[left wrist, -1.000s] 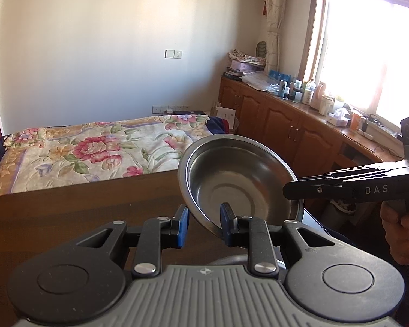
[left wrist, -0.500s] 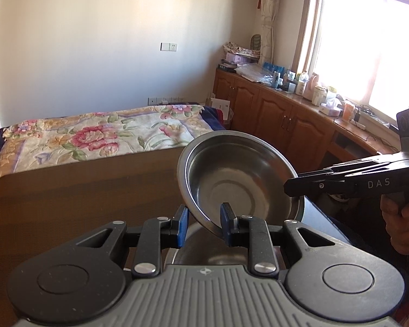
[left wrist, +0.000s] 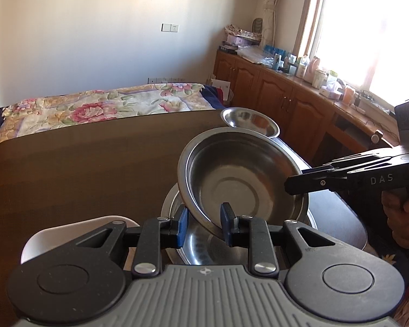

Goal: Organize plates and bowls

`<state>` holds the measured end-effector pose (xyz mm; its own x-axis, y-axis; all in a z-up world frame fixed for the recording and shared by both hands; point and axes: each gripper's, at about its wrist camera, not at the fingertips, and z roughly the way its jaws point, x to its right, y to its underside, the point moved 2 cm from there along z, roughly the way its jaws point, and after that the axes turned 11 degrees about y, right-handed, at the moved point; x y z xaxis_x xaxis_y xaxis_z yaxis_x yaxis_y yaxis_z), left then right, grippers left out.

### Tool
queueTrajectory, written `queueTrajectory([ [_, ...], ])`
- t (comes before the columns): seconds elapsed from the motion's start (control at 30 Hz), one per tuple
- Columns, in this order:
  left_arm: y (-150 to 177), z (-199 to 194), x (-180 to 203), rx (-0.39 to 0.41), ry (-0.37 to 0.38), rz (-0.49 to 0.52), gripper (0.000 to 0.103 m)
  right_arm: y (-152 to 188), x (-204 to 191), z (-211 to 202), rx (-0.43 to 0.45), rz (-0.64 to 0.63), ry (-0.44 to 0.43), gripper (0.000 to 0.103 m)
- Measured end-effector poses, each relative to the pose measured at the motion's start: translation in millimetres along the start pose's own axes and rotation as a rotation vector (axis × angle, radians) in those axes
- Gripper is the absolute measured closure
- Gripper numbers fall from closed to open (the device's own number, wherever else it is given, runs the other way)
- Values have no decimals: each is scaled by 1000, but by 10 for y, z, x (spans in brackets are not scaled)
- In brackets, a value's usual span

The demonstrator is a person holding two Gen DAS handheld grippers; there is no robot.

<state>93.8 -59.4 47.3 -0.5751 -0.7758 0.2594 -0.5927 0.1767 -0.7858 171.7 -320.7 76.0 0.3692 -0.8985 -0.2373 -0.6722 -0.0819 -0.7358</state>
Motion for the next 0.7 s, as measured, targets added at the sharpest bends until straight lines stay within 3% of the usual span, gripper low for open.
queueTrajectory([
  [0.43, 94, 69, 71, -37, -16, 54, 75, 159, -32, 13, -28, -19, 25, 82],
  [0.7, 174, 165, 79, -67, -49, 109, 75, 247, -101, 48, -30, -89, 84, 82],
])
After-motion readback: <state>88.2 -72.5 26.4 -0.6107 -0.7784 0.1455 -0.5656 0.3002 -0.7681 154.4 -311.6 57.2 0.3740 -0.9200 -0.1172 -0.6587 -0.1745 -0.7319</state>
